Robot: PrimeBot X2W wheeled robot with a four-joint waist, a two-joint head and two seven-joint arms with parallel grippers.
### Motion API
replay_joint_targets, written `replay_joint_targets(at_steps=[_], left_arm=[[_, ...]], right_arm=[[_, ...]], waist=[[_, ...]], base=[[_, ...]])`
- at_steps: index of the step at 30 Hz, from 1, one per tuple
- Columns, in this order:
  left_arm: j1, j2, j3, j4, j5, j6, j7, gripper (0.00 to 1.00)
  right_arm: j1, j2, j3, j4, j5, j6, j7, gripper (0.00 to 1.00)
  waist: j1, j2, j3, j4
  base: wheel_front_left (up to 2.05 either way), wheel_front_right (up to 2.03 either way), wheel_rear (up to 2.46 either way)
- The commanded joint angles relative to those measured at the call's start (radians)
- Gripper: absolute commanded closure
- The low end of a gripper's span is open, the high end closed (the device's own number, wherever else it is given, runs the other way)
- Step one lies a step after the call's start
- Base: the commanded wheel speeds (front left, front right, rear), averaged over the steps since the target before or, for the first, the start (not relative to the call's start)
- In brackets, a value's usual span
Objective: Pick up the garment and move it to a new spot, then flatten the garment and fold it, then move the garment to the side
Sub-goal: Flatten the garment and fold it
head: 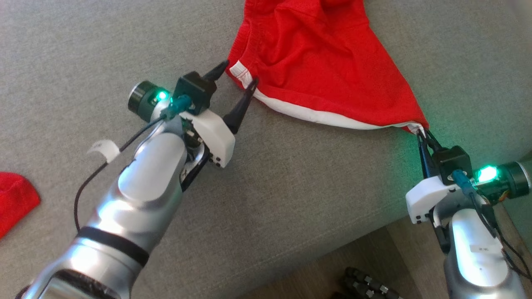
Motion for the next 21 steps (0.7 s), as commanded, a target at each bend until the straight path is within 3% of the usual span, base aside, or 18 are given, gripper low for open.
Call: replay_joint_targets(at_steps=[1, 8, 9, 10, 11, 21], left_arm=[[-0.058, 0.017, 0.015, -0.019, -0.012, 0.001, -0.005, 0.0], [-0.11, 0.017, -0.047, 0.053, -0.058, 0.0, -0.005, 0.0], [-0.115, 0.016, -0.057, 0.065, -0.068, 0.0, -0.005, 0.17], [-0.12, 0.016, -0.067, 0.073, -0.076, 0.0, -0.005, 0.73], [-0.125, 0.015, -0.075, 0.078, -0.085, 0.0, -0.005, 1.0], [-0.109, 0.027, -0.081, 0.003, -0.161, 0.0, -0.005, 1.0]], right_arm=[[-0.026, -0.006, 0.023, -0.024, 0.01, 0.007, -0.01, 1.0], [-0.038, -0.006, 0.033, -0.018, 0.021, 0.007, -0.013, 1.0], [-0.039, -0.006, 0.034, -0.017, 0.022, 0.007, -0.013, 1.0], [-0.039, -0.006, 0.034, -0.017, 0.022, 0.007, -0.013, 1.0], [-0.04, -0.006, 0.033, -0.016, 0.022, 0.007, -0.013, 1.0], [-0.07, -0.006, 0.01, -0.043, -0.02, 0.007, -0.066, 1.0]], waist=[[-0.0001, 0.0, 0.001, 0.0], [-0.0001, 0.0, 0.008, -0.002], [-0.0001, 0.0, 0.008, -0.002], [-0.0001, 0.0, 0.007, -0.001], [-0.0001, 0.0, 0.007, 0.0], [-0.0001, 0.0, -0.037, 0.084]], base=[[0.0, 0.0, 0.0], [0.0, 0.0, 0.0], [0.0, 0.0, 0.0], [0.0, 0.0, 0.0], [0.0, 0.0, 0.0], [0.0, 0.0, 0.0]])
